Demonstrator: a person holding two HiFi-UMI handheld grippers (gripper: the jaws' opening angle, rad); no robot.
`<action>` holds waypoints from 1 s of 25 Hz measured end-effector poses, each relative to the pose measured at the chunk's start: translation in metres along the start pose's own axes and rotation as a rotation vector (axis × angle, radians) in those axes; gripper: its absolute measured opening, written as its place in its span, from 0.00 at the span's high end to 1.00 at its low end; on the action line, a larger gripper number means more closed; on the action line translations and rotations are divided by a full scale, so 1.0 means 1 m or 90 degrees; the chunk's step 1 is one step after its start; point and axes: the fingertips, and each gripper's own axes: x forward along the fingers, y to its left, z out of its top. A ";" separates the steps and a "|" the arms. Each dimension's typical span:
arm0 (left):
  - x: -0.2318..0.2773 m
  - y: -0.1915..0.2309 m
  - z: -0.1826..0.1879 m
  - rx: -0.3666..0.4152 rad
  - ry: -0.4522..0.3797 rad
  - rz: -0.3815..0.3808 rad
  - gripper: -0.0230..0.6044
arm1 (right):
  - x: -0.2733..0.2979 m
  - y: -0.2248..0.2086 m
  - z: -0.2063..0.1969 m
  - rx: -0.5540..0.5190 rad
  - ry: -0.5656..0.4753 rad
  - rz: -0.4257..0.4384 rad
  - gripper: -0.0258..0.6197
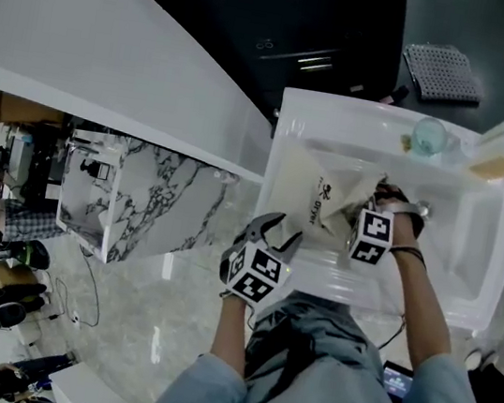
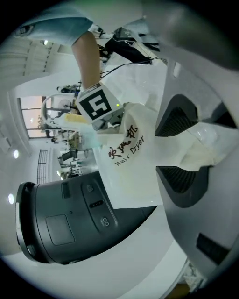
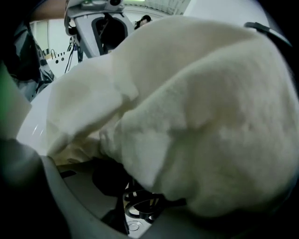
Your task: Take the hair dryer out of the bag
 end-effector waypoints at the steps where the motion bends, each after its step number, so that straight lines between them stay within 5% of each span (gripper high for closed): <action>1: 0.001 0.000 -0.004 0.011 0.015 0.004 0.66 | 0.000 0.001 0.000 -0.005 0.005 -0.002 0.68; 14: 0.018 -0.001 -0.018 0.005 0.049 0.041 0.66 | -0.009 0.006 0.007 0.022 0.018 -0.009 0.69; 21: 0.011 0.008 -0.023 -0.003 0.043 0.094 0.91 | -0.024 0.010 0.003 0.032 0.026 -0.033 0.68; 25: 0.006 0.009 -0.024 -0.011 0.035 0.110 0.94 | -0.035 0.016 -0.004 0.051 0.027 -0.047 0.68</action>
